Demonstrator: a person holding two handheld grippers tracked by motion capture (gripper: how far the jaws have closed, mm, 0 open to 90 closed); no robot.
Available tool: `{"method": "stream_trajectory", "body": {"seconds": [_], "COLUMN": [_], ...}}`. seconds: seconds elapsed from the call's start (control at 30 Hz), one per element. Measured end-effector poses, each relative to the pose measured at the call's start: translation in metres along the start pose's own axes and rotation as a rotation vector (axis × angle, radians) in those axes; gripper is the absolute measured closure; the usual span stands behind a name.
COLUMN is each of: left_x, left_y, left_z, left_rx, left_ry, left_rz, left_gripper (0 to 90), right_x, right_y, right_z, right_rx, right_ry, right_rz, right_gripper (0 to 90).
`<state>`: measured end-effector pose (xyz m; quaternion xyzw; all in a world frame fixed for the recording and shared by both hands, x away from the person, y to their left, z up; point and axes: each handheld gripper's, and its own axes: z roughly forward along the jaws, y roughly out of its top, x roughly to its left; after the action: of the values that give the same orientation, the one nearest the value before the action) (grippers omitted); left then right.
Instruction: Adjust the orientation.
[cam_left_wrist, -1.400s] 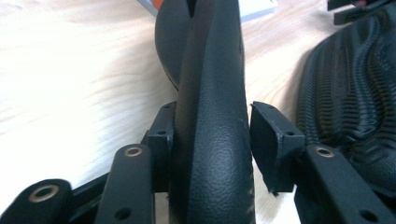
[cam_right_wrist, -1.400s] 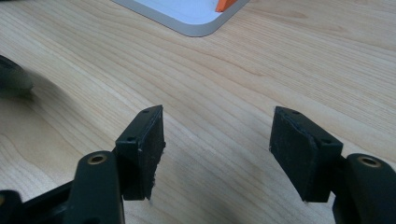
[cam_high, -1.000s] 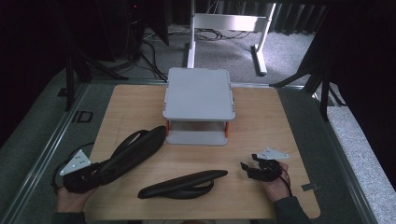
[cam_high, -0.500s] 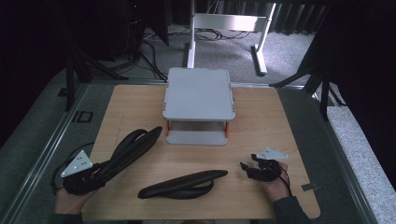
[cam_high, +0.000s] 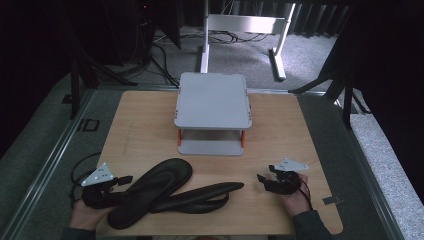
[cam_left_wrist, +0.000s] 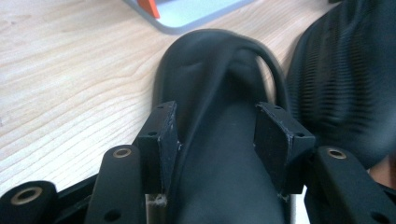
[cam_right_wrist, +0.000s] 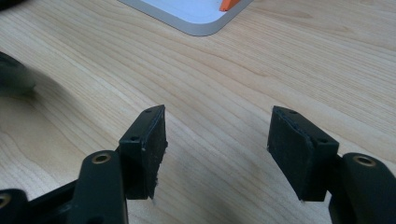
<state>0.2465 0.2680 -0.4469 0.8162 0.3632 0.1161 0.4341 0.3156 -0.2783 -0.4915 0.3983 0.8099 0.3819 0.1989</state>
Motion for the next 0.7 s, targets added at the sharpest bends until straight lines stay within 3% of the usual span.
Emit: {"method": "stream_trajectory", "body": {"seconds": [0.23, 0.4, 0.7], "left_x": [0.002, 0.002, 0.006], "left_y": [0.001, 0.009, 0.018], "left_z": [0.009, 0.024, 0.052], "left_rx": [0.013, 0.047, 0.099], "left_ry": [0.004, 0.006, 0.012], "left_rz": [0.004, 0.035, 0.055], "left_gripper": [49.4, 46.7, 45.0], "right_x": [0.000, 0.001, 0.000], "right_y": [0.000, 0.000, 0.000], "right_z": [0.000, 0.001, 0.000], "right_rx": [-0.001, 0.001, 0.001], "right_ry": [0.001, 0.001, 0.001], "right_rz": [0.000, -0.005, -0.005], "right_gripper": [37.0, 37.0, 37.0]}}
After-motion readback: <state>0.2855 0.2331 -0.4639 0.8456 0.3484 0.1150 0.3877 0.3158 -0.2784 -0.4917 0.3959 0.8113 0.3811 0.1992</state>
